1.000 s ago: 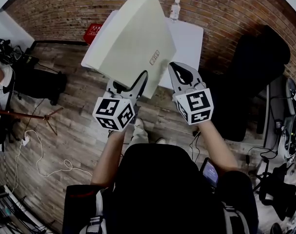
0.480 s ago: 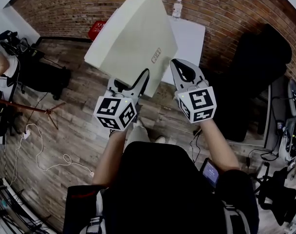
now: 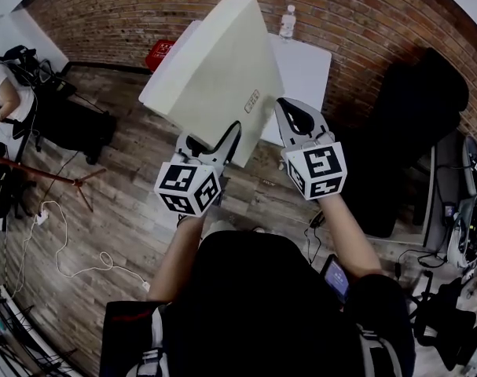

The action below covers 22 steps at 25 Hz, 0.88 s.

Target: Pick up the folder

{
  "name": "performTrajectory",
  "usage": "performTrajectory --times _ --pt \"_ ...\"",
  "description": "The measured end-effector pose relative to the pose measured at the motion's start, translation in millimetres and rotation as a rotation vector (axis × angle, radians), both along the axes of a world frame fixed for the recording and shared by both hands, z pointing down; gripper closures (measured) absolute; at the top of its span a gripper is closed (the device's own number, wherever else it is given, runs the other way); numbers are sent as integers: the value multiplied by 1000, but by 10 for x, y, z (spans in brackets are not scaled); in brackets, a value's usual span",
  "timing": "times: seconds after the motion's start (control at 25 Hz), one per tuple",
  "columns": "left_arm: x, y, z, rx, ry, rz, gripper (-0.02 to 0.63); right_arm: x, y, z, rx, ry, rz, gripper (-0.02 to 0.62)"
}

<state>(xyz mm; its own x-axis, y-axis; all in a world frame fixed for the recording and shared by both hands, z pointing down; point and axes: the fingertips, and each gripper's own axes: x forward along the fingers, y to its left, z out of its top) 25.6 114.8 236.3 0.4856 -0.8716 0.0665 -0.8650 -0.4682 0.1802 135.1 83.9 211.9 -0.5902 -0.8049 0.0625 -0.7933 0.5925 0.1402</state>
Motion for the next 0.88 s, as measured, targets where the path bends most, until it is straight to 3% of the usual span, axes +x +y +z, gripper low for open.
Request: performTrajectory --times 0.88 --pt "-169 -62 -23 7 9 -18 333 -143 -48 56 -1 -17 0 567"
